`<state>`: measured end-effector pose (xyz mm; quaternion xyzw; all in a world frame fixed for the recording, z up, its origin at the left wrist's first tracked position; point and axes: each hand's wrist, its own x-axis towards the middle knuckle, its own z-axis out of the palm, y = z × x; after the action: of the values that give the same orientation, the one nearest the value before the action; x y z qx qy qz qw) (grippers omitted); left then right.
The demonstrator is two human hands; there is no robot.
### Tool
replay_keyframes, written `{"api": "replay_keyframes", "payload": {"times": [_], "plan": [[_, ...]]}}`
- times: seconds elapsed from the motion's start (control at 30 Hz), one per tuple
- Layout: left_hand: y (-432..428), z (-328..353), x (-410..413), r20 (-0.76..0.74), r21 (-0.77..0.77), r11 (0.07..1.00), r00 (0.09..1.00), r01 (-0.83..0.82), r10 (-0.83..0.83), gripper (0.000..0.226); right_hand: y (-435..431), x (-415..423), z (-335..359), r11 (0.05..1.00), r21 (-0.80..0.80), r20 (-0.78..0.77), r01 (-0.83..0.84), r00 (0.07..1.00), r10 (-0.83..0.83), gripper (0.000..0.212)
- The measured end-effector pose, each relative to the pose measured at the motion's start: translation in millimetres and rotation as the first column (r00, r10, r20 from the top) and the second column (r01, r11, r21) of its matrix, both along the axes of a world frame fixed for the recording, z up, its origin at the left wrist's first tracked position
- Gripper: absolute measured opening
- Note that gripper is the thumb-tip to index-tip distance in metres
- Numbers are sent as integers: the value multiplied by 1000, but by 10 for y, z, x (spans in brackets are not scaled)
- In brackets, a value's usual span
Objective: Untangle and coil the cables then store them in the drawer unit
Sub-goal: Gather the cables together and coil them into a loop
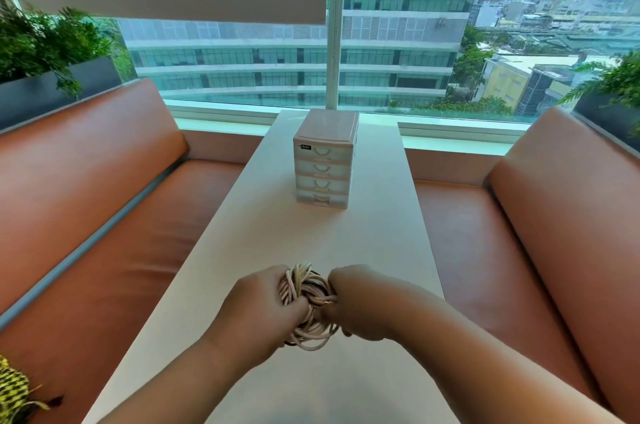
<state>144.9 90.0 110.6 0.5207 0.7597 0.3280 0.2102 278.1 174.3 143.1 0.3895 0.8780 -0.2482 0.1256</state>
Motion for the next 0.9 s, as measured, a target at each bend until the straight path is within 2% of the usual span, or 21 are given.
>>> {"api": "replay_keyframes", "payload": {"times": [0.07, 0.13, 0.2, 0.3, 0.4, 0.47, 0.53, 0.6, 0.67, 0.73, 0.83, 0.9], "plan": [[6, 2, -9, 79, 0, 1000, 997, -16, 16, 18, 0, 13, -24, 1000, 1, -2, 1, 1000, -1, 23], [4, -11, -21, 198, 14, 999, 980, -30, 27, 25, -13, 38, -41, 970, -211, -140, 118, 979, -149, 19], [-7, -5, -30, 337, 12, 1000, 941, -19, 14, 25, -24, 60, -58, 844, -507, -259, 179, 902, -346, 11], [-32, 34, -83, 506, 38, 998, 861, 49, -61, 34, -62, 91, -60, 659, -742, -291, 126, 825, -484, 9], [-34, 95, -163, 662, 96, 987, 733, 125, -157, 50, -64, 100, -11, 539, -840, -286, 60, 794, -536, 7], [-47, 138, -169, 709, 133, 982, 680, 132, -188, 53, -51, 105, 35, 455, -890, -279, 33, 751, -599, 8], [-62, 157, -117, 717, 173, 983, 676, 68, -173, 49, -51, 112, 83, 377, -926, -272, -7, 703, -656, 5], [-62, 153, -38, 725, 187, 980, 683, -70, -90, 41, -74, 110, 110, 352, -935, -283, -42, 686, -670, 8], [-35, 130, -13, 729, 162, 970, 684, -182, 7, 39, -114, 102, 99, 440, -897, -347, -52, 699, -625, 8], [-6, 139, -58, 741, 147, 961, 669, -235, 50, 45, -161, 104, 86, 602, -798, -424, -34, 742, -520, 10], [20, 182, -203, 732, 165, 961, 681, -222, 32, 84, -206, 153, 172, 851, -525, -432, 10, 859, -276, 24], [6, 227, -287, 718, 152, 974, 696, -167, 7, 102, -183, 184, 251, 949, -312, -397, -42, 913, -90, 21]]}}
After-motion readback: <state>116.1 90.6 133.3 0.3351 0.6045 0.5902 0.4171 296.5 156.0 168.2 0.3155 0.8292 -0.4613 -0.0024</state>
